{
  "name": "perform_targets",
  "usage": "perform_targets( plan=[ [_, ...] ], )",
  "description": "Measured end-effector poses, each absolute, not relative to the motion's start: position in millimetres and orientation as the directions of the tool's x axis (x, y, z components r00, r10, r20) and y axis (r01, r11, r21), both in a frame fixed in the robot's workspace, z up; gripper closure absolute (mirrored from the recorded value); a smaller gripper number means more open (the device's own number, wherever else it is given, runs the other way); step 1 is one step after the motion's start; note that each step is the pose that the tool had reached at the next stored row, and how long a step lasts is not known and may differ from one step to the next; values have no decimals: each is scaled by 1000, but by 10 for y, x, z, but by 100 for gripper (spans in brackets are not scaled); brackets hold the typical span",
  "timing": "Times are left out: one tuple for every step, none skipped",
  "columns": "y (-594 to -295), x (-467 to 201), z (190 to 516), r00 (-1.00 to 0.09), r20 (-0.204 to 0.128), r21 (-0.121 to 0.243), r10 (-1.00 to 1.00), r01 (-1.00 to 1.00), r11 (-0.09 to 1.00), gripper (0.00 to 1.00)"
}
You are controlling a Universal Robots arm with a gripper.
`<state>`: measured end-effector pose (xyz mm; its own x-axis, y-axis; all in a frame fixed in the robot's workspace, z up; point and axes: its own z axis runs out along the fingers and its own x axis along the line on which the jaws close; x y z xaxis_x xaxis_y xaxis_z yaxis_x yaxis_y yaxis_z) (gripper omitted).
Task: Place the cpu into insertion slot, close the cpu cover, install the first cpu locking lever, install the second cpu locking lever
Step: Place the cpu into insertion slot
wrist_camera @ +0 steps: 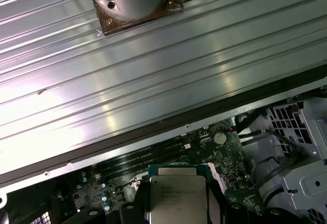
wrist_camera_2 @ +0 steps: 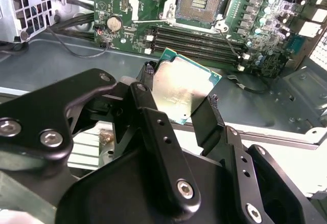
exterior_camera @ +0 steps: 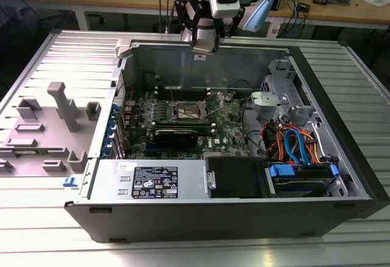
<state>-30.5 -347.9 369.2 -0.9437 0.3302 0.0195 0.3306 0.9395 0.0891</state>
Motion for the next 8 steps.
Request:
perform_targets(
  plan=[
    [-3479, -305, 3691, -941, 19, 89, 337, 337, 937, 46],
    [-3479, -305, 3690, -940, 19, 89, 340, 341, 936, 46],
    [-3479, -305, 3689, -938, 20, 89, 346, 346, 934, 46],
    [-3479, -305, 3689, -937, 20, 89, 350, 350, 933, 46],
    [-3479, -305, 3688, -935, 20, 89, 355, 355, 930, 46],
    [-3479, -305, 3687, -933, 20, 89, 360, 360, 928, 46],
    [-3479, -305, 3687, -931, 20, 89, 364, 364, 927, 46],
    [-3479, -305, 3686, -930, 20, 89, 367, 367, 926, 46]
  ],
)
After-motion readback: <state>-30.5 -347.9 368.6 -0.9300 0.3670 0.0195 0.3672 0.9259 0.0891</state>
